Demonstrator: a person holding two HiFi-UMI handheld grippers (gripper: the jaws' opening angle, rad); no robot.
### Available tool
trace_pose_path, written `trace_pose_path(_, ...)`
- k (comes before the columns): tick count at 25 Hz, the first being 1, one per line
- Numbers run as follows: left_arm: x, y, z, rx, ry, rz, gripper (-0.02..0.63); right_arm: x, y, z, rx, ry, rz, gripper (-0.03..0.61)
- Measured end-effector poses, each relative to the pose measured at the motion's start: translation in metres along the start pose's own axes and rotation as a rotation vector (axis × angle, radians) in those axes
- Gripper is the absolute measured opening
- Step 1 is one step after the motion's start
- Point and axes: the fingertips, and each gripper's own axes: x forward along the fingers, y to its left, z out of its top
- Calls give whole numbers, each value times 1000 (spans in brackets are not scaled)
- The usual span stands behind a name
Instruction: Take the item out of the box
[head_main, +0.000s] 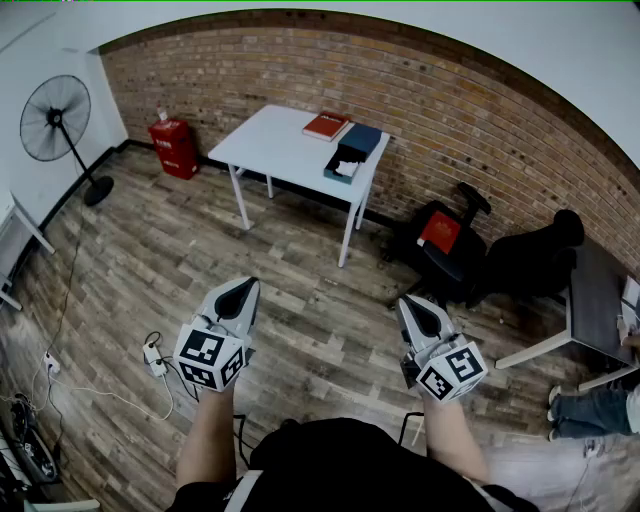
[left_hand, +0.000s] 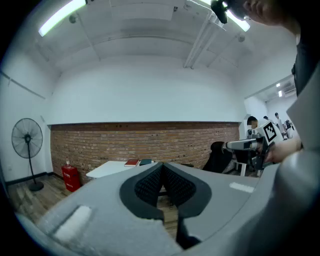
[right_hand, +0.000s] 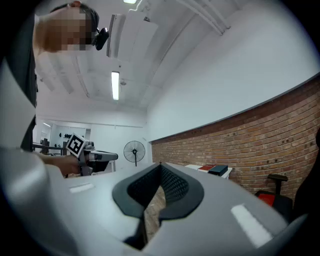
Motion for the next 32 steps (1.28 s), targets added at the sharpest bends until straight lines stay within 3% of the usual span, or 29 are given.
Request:
trace_pose_path(7,24,-77,5,-144,-60,-214,3,-10,-17,-13,17,38,6,-2)
trace_pose_path(10,27,-97,2,-157,-67,-213,3,-25,-17,-21,53,53,34,-1)
trace_pose_path(16,31,-133,11,-4,-88,-186,5,-58,-13,-35,107,48,72,0)
trace_pose_path(24,50,-147,7,-102,-108,-210,5,-71,-15,-53,136,81,89,2)
trace_pose_path(32,103,-118,0,-168,-131,-268,5,-33,-49,-70,168,135,36,2)
